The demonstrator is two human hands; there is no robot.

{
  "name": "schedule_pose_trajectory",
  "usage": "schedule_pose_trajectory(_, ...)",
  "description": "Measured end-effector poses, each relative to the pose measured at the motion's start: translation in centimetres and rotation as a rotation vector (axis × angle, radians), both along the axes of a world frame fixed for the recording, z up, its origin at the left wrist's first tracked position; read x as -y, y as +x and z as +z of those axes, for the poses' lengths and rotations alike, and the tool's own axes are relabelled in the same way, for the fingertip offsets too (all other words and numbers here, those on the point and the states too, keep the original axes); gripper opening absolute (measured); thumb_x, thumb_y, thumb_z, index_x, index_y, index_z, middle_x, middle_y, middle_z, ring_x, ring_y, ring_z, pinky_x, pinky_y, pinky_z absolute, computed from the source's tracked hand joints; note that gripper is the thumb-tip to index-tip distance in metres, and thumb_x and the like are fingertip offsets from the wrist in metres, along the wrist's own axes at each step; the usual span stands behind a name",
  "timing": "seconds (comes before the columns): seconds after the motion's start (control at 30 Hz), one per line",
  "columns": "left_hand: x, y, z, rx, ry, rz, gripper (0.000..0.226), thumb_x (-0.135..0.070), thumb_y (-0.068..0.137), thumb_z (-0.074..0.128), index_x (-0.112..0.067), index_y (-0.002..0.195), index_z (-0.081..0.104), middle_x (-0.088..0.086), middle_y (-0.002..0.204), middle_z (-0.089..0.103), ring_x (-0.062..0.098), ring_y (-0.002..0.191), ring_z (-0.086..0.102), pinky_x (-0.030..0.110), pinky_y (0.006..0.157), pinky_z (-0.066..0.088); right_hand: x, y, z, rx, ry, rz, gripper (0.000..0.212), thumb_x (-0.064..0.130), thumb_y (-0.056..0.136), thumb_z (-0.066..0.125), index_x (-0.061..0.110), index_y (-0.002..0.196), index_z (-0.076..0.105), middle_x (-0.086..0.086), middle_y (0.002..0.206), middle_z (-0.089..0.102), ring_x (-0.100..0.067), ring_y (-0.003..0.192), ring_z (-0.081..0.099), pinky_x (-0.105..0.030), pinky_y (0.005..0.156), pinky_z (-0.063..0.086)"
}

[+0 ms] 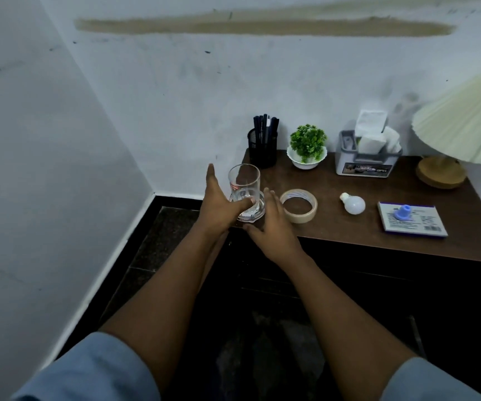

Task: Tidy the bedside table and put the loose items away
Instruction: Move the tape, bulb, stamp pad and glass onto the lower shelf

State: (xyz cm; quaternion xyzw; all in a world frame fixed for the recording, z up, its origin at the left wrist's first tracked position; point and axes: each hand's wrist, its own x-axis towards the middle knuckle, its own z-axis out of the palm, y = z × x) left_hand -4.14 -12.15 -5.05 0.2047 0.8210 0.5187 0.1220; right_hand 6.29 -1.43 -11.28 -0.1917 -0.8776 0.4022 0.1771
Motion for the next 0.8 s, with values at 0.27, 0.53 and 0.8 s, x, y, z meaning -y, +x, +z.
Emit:
schedule_pose_trajectory(0.27,-2.2,-1.8,-3.6,0.178,0.088,0.021,0.069,-0.016,0.064,0.094,-0.021,0.122,0.058,-0.008,0.111,0.073,-0.003,0.085,0.072,0.010,0.065,0.052,-0.7,-3.4,-0.8,0.092,-0.074,-0.038,0.124,0.034,0.077,0.082,0.025,0.160,-0.009,-0.012,0.164,0.025,-0.030,0.147,0.037,-0.045,0.111,0.043)
schedule_pose_trajectory(0.53,-1.7,-0.6,-3.1,0.177,0.086,-0.107,0.054,-0.019,0.053,0.089,-0.034,0.101,0.069,-0.008,0.092,0.079,0.011,0.082,0.077,0.033,0.063,0.062,-0.9,-2.4,-0.4,0.170,-0.015,-0.039,0.123,0.042,0.072,0.084,0.019,0.160,0.001,-0.017,0.154,0.029,-0.039,0.130,0.051,-0.047,0.100,0.050)
schedule_pose_trajectory(0.8,0.7,4.0,-1.6,0.175,0.134,-0.101,0.059,-0.005,0.055,0.092,-0.023,0.107,0.070,-0.005,0.092,0.079,0.009,0.084,0.076,0.018,0.065,0.057,-0.1,4.9,1.0,0.111,0.061,0.026,0.108,0.062,0.072,0.075,0.025,0.157,0.019,-0.006,0.152,0.046,-0.026,0.134,0.051,-0.046,0.104,0.049)
